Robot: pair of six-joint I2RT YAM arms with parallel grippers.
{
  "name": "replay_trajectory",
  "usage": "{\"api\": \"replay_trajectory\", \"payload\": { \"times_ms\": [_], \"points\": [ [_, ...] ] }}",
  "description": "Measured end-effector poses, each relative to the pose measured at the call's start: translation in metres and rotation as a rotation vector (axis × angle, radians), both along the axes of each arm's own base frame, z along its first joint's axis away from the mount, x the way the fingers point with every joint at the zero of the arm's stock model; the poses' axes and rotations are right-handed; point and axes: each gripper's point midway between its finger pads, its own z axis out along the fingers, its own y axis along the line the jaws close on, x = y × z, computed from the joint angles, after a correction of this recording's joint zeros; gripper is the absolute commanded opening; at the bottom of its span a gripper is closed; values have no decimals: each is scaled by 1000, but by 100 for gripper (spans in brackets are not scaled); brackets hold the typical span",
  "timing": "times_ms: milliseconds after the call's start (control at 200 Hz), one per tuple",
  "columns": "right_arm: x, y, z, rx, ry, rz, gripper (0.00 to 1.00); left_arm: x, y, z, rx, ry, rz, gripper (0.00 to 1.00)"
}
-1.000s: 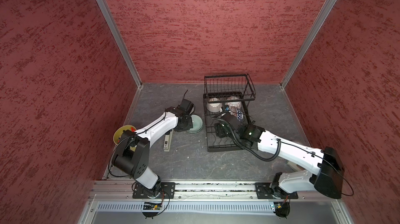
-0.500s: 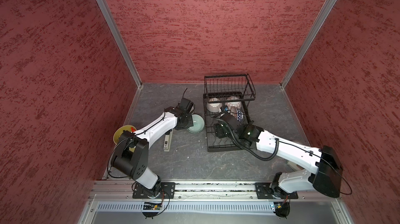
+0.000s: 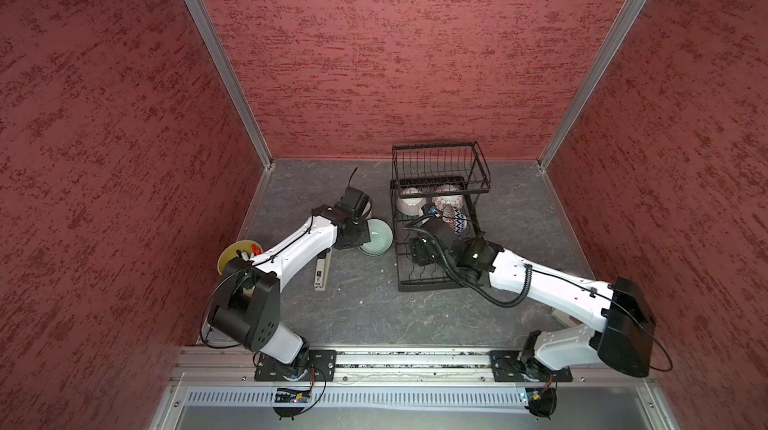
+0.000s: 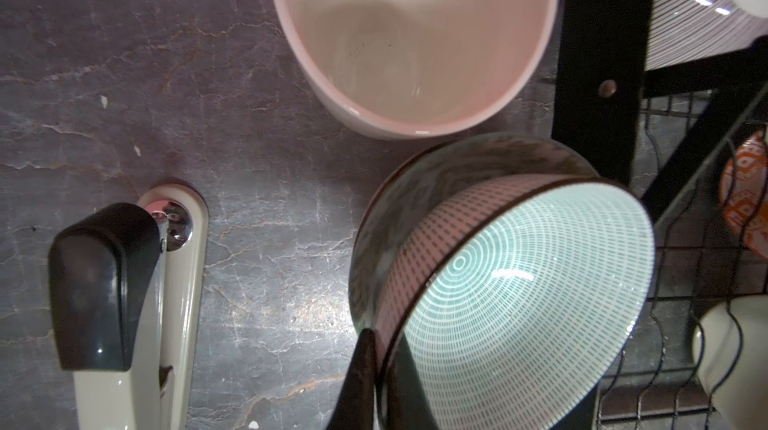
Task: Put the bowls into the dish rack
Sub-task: 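Lift the green-patterned bowl toward the rack with the left while the right reaches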
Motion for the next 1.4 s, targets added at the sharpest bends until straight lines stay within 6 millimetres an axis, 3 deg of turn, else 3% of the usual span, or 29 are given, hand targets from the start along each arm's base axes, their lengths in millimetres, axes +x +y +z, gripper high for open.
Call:
{"api": "replay_trajectory", "payload": {
  "times_ms": [371, 726, 992, 1192, 1398],
  "points": [
    [2, 7, -10, -1, 20, 12, 72, -7, -2, 19, -35, -31, -26, 0],
    [6, 10, -3, 29, 0, 10, 71, -11, -3, 47, -82, -101, -38, 0],
    [6, 12, 19, 98, -38, 14, 69, -25, -6, 55, -120, -122, -61, 0],
    [7, 14, 40, 157, -75, 16, 67, -40, -20, 67, -150, -149, -103, 0],
    [7, 19, 49, 183, -80, 30, 59, -54, -33, 71, -175, -155, -131, 0]
  ]
}}
